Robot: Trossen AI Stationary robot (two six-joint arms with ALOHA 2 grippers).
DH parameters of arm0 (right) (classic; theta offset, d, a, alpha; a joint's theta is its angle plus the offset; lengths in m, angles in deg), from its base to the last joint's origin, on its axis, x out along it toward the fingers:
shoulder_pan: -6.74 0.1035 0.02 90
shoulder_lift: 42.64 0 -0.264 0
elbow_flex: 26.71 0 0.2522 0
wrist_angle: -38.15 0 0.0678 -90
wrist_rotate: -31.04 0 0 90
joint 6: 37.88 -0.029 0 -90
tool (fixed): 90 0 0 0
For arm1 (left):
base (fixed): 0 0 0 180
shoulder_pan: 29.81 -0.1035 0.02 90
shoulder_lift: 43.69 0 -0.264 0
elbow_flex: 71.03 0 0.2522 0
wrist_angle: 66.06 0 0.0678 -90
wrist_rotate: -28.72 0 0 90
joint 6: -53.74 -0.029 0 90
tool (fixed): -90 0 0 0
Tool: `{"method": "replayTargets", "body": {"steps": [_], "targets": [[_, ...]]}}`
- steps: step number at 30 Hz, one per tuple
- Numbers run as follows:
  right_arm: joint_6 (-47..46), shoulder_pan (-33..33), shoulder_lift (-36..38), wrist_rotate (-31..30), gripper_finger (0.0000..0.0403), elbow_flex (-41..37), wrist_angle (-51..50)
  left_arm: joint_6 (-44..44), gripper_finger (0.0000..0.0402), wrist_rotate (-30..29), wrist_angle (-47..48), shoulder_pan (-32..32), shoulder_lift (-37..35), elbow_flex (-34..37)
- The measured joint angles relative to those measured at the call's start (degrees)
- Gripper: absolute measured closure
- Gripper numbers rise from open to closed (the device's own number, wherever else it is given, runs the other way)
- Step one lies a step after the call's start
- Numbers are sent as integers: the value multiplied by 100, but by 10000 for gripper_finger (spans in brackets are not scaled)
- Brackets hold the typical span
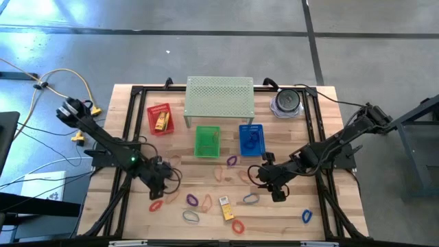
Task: Pick & Place Office Desk Supplies
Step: Put the violet spring keychain into the blue bin
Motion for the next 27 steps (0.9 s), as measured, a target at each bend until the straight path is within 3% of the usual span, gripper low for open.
{"method": "replayTargets", "body": {"steps": [11,19,27], "targets": [[2,0,0,-39,237,0,21,-776,167,-683,174,9,127,0],[2,2,0,-37,237,0,22,-704,167,-703,370,9,256,9],[44,0,0,-39,237,-2,44,-711,168,-714,329,7,934,-15]]}}
